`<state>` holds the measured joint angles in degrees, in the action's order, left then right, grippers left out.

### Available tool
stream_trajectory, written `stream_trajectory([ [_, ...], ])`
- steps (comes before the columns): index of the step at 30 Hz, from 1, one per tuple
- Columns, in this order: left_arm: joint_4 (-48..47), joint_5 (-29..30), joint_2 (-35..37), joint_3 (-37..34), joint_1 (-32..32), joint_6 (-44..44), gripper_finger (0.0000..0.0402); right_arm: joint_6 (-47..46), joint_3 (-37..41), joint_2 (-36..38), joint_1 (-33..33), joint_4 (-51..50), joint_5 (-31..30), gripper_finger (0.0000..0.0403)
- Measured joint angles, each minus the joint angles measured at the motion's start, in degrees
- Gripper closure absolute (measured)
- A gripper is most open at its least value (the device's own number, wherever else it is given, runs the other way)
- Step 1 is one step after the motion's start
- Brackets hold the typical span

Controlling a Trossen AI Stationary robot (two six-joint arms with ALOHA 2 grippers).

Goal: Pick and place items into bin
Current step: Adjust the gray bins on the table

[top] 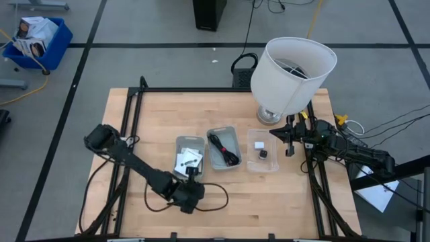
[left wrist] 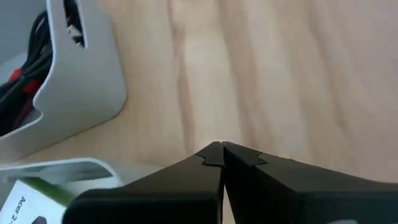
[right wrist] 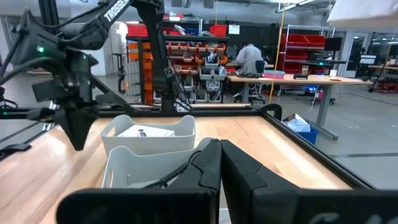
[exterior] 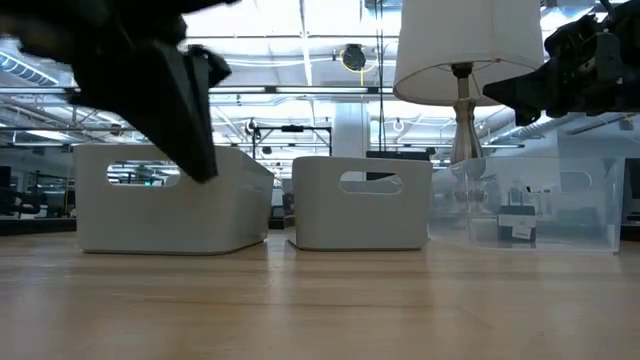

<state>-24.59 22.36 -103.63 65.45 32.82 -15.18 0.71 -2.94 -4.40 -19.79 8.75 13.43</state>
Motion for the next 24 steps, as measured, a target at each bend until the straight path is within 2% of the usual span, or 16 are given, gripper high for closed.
stream_trajectory([
  [10,-5.5,4.9,-1.8,0.1,-3.0,-1.7,0.0400,-0.5,0.0,-0.2,0.0,-0.2,0.1,0.0399],
  [17,-6.7,3.3,-1.8,0.1,-4.8,0.4,0.0400,-0.2,0.0,-0.2,0.0,-0.4,0.1,0.0399],
  [22,-7.4,0.2,-0.8,1.1,-2.7,4.2,0.0399,0.1,0.0,-0.2,0.0,-0.4,0.1,0.0399],
  [24,-8.4,1.9,0.8,1.9,-1.4,4.1,0.0400,0.1,0.0,-0.2,0.0,-0.4,0.1,0.0399],
])
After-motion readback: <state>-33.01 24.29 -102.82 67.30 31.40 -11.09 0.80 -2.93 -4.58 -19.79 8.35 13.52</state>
